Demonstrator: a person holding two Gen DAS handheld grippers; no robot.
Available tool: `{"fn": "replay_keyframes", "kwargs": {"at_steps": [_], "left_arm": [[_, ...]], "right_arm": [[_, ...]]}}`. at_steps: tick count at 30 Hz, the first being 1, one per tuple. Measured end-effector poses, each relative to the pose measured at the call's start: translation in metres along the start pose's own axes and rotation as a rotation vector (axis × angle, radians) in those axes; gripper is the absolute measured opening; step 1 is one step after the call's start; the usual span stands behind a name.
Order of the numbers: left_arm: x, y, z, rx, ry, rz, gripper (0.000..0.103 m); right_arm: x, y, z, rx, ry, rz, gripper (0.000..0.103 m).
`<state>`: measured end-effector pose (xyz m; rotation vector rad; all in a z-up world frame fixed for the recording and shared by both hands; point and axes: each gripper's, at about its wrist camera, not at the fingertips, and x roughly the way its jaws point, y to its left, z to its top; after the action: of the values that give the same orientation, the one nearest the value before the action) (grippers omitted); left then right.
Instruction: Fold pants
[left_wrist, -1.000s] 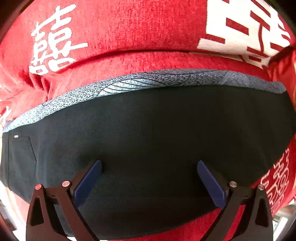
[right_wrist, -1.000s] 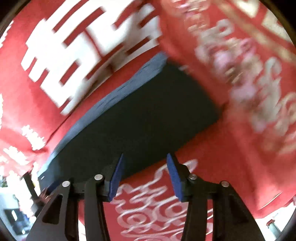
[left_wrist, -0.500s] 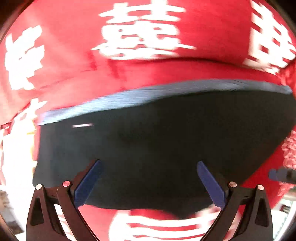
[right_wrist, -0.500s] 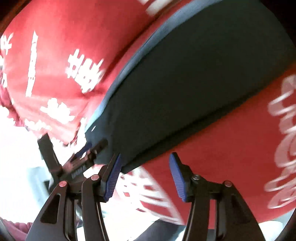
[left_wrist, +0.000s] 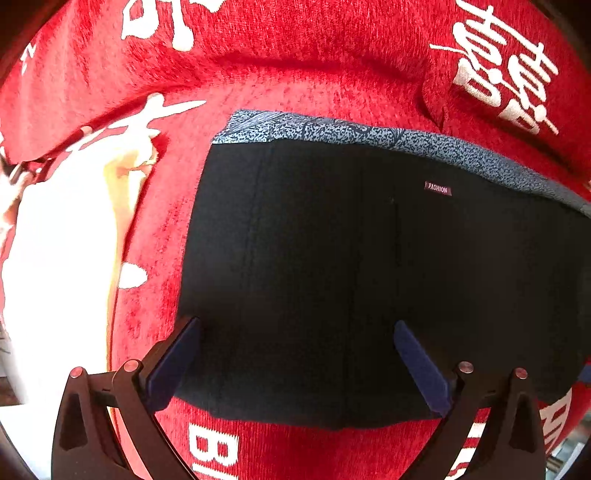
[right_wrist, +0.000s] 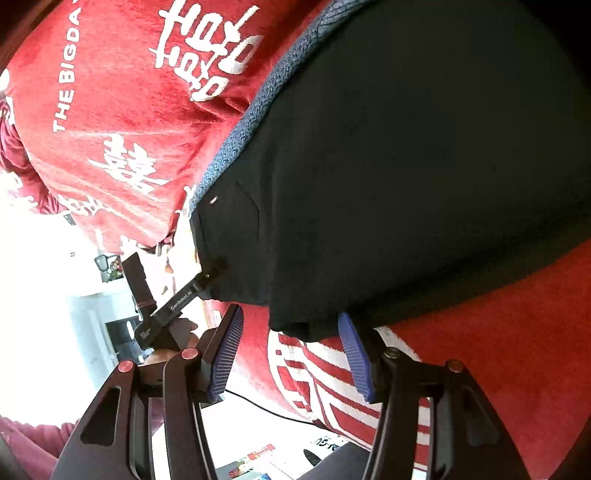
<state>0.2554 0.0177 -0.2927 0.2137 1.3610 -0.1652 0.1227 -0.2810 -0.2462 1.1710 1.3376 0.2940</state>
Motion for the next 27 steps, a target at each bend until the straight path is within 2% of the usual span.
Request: {"fn": "replay_keyframes", "kwargs": {"at_steps": [5,6,7,8,11,13,16,19,22,24,25,27], "left_arm": [[0.004,0.005,0.009,0.042,-0.022,-0.046,0.103],[0.005,0.007,0.011,0.048,-0.021,-0.051,0.103],[0.004,0.008,0.012,0.052,-0.018,-0.055,0.103],[0.004,0.01,0.013,0.059,-0.011,-0.062,0.103],[0.005,0.013,0.013,0.086,-0.005,-0.075,0.103],[0.006,0.013,0.012,0.102,-0.013,-0.076,0.103],[0.006,0.011,0.012,0.111,-0.021,-0.064,0.103],[0.003,0.009,0.013,0.105,-0.004,-0.038,0.103],[-0.006,-0.002,0.012,0.093,0.031,0.012,0.103],[-0.021,-0.017,0.01,0.089,0.029,0.009,0.103],[-0.032,-0.03,0.007,0.095,0.014,-0.018,0.103],[-0.044,-0.055,0.003,0.127,-0.01,-0.053,0.103]], "right_arm": [[0.009,-0.006,0.009,0.057,-0.03,0.055,0.056],[0.01,-0.008,0.012,0.077,-0.028,0.068,0.048],[0.012,-0.006,0.016,0.083,-0.031,0.054,0.016],[0.01,-0.001,0.019,0.065,-0.038,0.01,0.011],[-0.006,0.02,0.01,-0.032,-0.077,-0.018,0.01],[-0.01,0.023,-0.003,-0.073,-0.085,-0.075,0.01],[0.002,0.002,-0.014,-0.027,-0.061,-0.132,0.009],[0.001,-0.013,-0.021,0.022,-0.062,-0.104,0.008],[-0.01,-0.011,-0.028,0.007,-0.007,-0.143,0.009],[-0.03,-0.01,-0.031,-0.01,-0.005,-0.16,0.01],[-0.04,-0.01,-0.031,-0.014,-0.02,-0.174,0.013],[-0.067,-0.013,-0.023,-0.009,-0.083,-0.212,0.034]]}}
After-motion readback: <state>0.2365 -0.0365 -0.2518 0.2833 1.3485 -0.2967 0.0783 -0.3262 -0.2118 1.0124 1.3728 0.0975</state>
